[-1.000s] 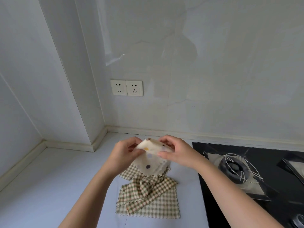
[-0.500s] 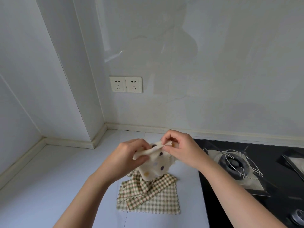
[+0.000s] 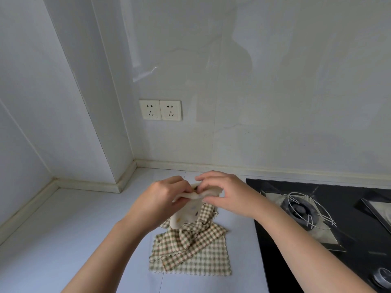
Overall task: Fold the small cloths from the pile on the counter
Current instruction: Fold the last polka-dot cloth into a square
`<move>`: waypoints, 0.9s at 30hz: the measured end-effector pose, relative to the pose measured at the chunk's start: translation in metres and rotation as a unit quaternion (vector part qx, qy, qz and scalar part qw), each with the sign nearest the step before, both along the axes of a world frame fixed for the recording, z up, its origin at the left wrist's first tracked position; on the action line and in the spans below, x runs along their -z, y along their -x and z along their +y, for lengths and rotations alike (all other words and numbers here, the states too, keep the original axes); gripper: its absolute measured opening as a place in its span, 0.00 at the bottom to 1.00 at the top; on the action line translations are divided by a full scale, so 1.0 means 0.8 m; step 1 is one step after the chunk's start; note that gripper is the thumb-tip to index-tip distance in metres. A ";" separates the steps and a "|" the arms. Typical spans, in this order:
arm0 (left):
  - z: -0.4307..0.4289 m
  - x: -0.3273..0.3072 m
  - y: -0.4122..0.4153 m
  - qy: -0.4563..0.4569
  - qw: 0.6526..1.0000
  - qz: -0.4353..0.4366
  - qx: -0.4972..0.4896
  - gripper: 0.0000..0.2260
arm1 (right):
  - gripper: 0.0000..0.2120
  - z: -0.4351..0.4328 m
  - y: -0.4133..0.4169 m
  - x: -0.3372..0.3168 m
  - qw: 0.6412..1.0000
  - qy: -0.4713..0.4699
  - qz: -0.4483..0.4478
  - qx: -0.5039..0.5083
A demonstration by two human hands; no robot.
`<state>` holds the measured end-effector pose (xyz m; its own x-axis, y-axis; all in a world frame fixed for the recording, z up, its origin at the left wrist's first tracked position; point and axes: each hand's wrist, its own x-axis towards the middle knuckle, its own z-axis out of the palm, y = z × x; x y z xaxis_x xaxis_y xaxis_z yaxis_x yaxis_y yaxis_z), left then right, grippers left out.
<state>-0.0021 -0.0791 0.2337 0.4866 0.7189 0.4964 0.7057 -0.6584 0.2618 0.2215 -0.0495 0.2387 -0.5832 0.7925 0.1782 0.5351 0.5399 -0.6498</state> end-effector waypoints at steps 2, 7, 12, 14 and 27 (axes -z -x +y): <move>-0.002 -0.003 -0.002 -0.011 1.000 0.020 0.007 0.06 | 0.08 0.001 0.003 -0.001 1.000 -0.005 -0.028 0.005; -0.006 -0.011 0.000 -0.021 0.999 0.045 0.004 0.04 | 0.06 0.003 0.002 -0.004 0.994 -0.066 -0.082 0.017; -0.004 -0.016 0.009 -0.014 0.997 0.077 -0.009 0.06 | 0.07 0.007 -0.004 -0.002 0.988 -0.098 -0.114 0.032; -0.002 -0.018 0.013 -0.015 0.995 0.096 -0.012 0.07 | 0.07 0.009 -0.008 -0.003 0.988 -0.097 -0.113 0.038; 0.013 -0.010 0.024 0.023 0.980 0.198 -0.010 0.10 | 0.06 0.012 -0.005 -0.005 0.994 -0.073 -0.046 0.071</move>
